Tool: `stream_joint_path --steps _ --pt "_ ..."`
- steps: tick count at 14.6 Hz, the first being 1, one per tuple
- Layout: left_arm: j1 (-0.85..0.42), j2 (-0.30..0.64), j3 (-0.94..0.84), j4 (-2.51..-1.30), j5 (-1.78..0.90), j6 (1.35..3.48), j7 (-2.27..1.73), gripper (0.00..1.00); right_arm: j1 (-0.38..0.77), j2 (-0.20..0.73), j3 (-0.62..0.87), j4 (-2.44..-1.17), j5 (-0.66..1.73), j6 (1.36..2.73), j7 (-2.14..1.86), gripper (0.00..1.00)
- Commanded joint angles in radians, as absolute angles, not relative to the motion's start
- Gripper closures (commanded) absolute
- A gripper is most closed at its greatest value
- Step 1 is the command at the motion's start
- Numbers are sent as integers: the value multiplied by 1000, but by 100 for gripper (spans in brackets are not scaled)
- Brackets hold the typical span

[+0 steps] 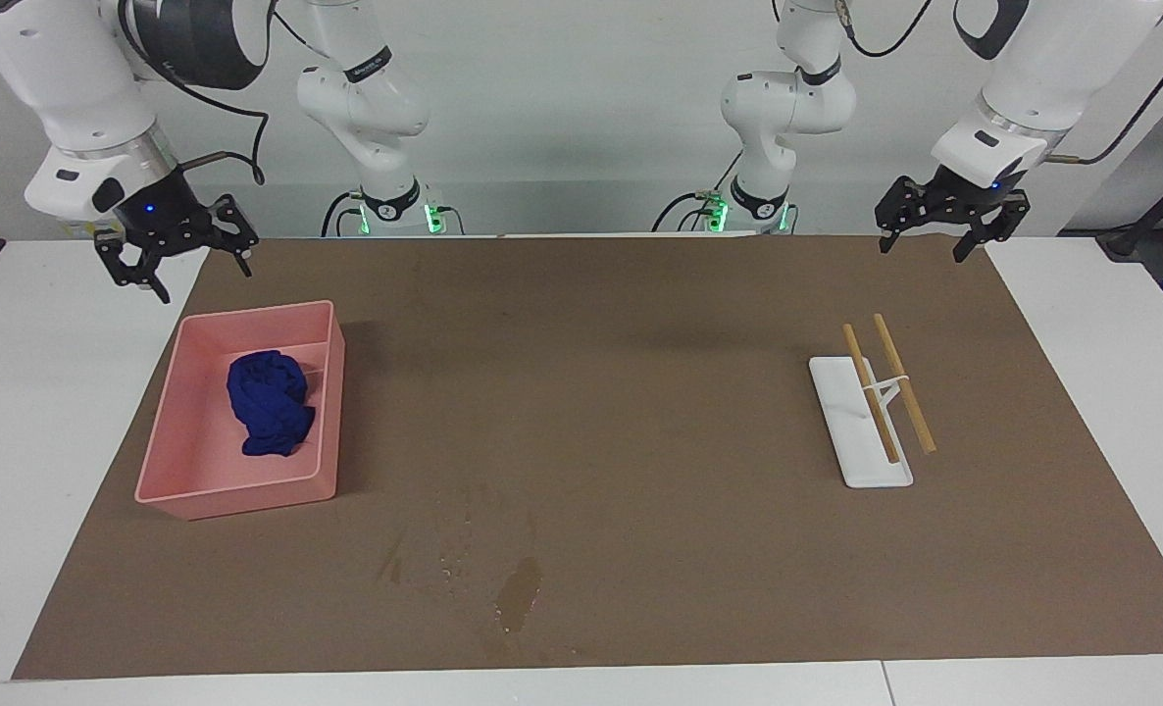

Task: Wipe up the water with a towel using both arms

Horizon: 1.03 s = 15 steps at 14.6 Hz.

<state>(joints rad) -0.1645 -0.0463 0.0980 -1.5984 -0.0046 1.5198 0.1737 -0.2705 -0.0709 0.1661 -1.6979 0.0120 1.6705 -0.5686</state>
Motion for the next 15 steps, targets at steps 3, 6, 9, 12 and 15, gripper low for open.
stream_joint_path --steps 3,6,9,12,15 --pt "-179 -71 107 -1626 18 1532 172 0 -195 -83 173 -1597 29 1524 -364 0" --pt "-179 -71 107 -1626 18 1532 172 0 -196 -90 167 -1525 18 1402 -357 0" --pt "-179 -71 107 -1626 18 1532 172 0 -196 -104 164 -1539 26 1394 -329 0" --pt "-179 -71 107 -1626 18 1531 170 0 -151 -121 173 -1560 29 1367 -126 0" --pt "-179 -71 107 -1626 18 1532 170 0 -73 -126 155 -1560 29 1370 -98 0"
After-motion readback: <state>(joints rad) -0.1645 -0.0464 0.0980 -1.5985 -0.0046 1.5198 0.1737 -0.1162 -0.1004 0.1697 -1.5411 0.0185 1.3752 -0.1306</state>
